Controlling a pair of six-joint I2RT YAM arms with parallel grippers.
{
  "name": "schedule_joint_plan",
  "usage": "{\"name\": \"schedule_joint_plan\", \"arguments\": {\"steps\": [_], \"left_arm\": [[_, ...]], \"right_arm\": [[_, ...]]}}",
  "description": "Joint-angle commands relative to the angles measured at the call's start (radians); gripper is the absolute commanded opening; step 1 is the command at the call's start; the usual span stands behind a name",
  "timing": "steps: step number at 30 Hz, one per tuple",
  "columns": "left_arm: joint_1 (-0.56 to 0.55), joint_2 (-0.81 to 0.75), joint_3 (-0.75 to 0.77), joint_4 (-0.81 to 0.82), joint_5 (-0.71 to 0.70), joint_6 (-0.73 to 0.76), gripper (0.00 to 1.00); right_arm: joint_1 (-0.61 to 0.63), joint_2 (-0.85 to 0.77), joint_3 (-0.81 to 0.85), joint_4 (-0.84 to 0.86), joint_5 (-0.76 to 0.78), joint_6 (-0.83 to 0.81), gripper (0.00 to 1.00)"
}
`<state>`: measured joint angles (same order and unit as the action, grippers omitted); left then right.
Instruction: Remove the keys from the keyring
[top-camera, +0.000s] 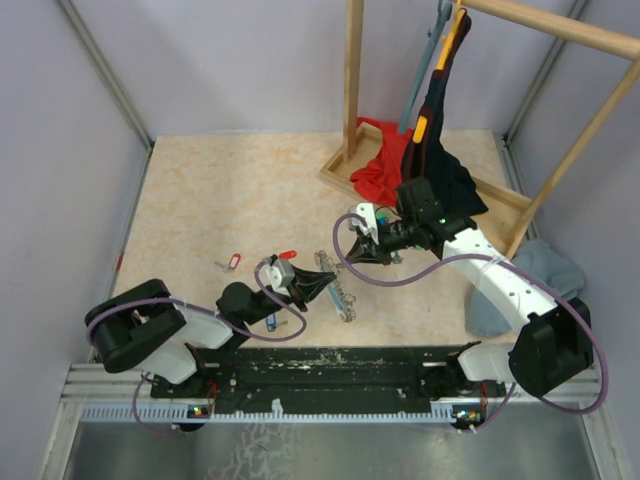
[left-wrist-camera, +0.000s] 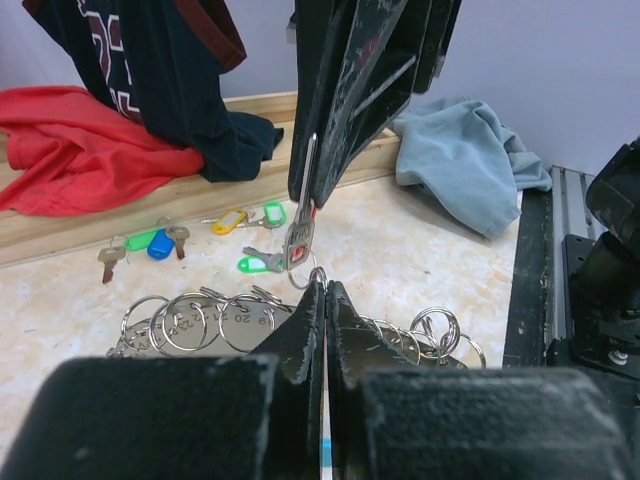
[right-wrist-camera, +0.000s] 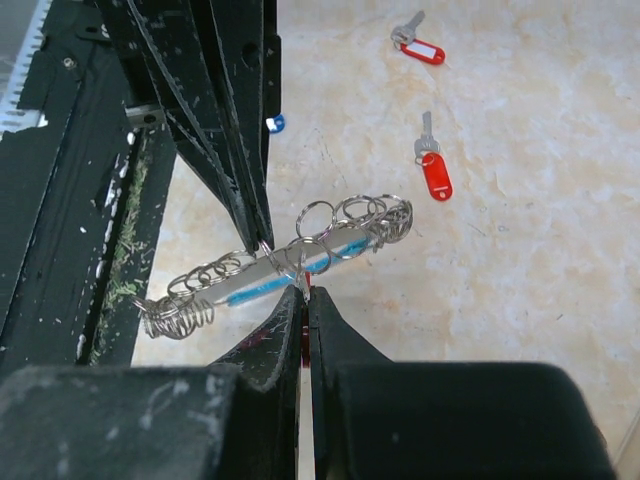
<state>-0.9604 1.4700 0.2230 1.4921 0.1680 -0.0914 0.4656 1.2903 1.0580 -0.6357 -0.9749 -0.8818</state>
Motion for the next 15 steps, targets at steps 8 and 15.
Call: {"name": "schedule_joint_plan", "arguments": {"steps": [8,15], "left_arm": [[-0.008,0.140,-0.016,0.297,0.009,0.001,0.03],[-0.008,0.144,-0.011,0.297,0.016,0.007,0.22]], "right_arm": [[-0.015,-0.051,0.061,0.004,-0.088,0.015,0.00],[-0.013,-0.048,0.063,-0.012,-0.085,-0.003,0.00]]}}
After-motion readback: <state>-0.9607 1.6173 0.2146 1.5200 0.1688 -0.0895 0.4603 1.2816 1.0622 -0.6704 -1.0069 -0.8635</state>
